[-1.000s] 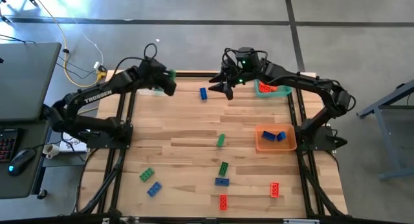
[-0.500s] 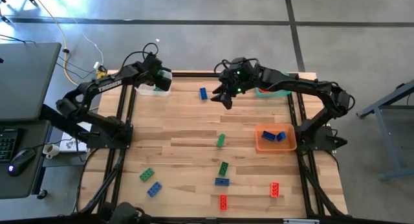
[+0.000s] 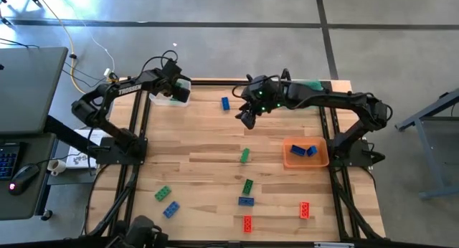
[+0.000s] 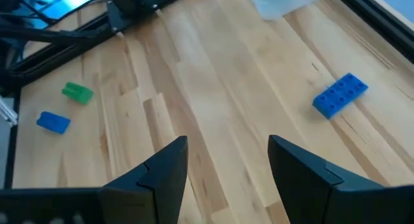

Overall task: Sort & place blocks by color
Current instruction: Put the green game piece into the transparent bin, then put the right blue game piece into the orange bin

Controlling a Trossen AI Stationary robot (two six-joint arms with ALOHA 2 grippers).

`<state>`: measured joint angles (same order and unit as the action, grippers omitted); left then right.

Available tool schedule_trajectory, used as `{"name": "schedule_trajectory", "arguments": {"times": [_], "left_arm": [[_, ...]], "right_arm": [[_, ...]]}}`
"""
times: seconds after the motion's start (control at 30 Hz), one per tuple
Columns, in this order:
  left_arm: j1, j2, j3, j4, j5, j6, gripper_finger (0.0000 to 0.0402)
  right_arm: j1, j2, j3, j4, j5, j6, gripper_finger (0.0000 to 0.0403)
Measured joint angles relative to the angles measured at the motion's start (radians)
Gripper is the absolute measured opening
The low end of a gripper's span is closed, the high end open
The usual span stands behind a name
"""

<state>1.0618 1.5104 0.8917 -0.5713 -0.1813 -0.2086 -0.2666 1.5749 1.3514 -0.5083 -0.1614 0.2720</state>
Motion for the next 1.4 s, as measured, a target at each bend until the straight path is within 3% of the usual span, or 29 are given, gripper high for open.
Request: {"name": "schedule_trajectory", "arguments": {"times": [0.27,0.7,1.03,1.23,1.4], "left_arm": [[0.005,0.012,0.000,0.011,0.027,0.029,0.0146],[0.003,0.012,0.018,0.017,0.069,0.082,0.0211],[-0.011,0.012,0.139,-0.131,0.080,0.089,0.0223],[-0.056,0.010,0.199,-0.255,0.092,0.108,0.0223],[-0.120,-0.004,0.211,-0.312,0.092,0.108,0.0223]], "right_arm": [[0.044,0.000,0.000,-0.006,0.044,0.094,0.0199],[0.177,0.000,0.000,-0.119,0.055,0.327,0.0199],[0.297,0.000,0.000,-0.216,0.058,0.521,0.0199],[0.372,0.000,0.000,-0.239,0.128,0.663,0.0199],[0.441,0.000,0.000,-0.236,0.158,0.649,0.0199]]}}
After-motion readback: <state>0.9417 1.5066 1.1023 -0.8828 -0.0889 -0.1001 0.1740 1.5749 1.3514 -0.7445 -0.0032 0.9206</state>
